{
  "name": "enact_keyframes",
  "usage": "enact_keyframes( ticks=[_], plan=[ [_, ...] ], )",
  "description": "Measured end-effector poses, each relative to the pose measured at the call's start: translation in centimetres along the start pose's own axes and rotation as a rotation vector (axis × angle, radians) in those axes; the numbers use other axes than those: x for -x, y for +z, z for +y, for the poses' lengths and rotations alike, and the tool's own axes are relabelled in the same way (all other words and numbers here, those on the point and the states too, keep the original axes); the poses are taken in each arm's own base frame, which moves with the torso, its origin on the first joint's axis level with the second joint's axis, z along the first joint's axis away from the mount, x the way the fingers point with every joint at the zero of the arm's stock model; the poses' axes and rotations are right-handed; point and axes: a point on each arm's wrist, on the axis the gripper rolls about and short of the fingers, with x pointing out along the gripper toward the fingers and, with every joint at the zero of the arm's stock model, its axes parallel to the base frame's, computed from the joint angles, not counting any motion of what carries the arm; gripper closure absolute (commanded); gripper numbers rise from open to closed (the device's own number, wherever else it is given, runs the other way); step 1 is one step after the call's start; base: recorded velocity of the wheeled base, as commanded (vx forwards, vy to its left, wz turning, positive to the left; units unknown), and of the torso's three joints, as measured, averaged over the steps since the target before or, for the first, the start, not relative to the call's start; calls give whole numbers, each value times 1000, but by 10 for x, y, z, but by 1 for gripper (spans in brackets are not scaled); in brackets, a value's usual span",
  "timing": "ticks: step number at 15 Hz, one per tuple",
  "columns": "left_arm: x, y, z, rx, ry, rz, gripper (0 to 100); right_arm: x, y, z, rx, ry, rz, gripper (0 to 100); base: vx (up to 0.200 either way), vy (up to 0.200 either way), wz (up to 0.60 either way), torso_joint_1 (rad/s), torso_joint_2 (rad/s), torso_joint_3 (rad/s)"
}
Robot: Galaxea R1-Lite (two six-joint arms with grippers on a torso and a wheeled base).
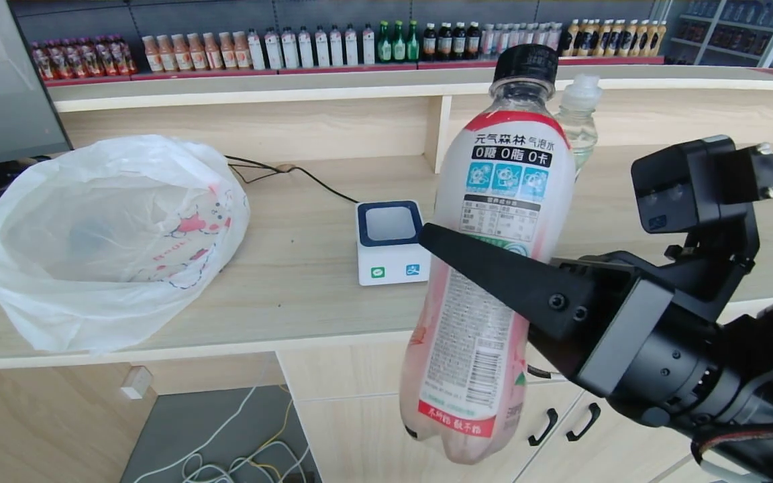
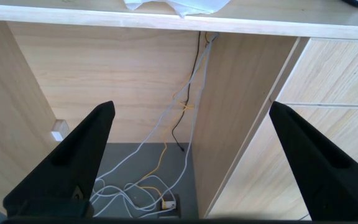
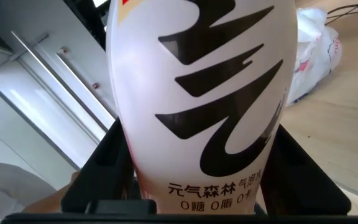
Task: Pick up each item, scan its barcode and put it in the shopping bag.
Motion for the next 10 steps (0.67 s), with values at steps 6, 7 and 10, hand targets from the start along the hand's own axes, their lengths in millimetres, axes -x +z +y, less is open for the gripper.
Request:
enact_keyframes(
  ticks=[6, 7, 10],
  plan=[
    [0, 0, 0, 0, 0, 0, 0, 1, 5, 5, -83, 53, -59, 100, 0, 0, 0, 0, 0, 0],
    [0, 0, 0, 0, 0, 0, 0, 1, 5, 5, -84, 55, -61, 100, 0, 0, 0, 0, 0, 0],
    [0, 0, 0, 0, 0, 0, 0, 0, 7, 7, -85, 69, -76, 100, 0, 0, 0, 0, 0, 0]
  ],
)
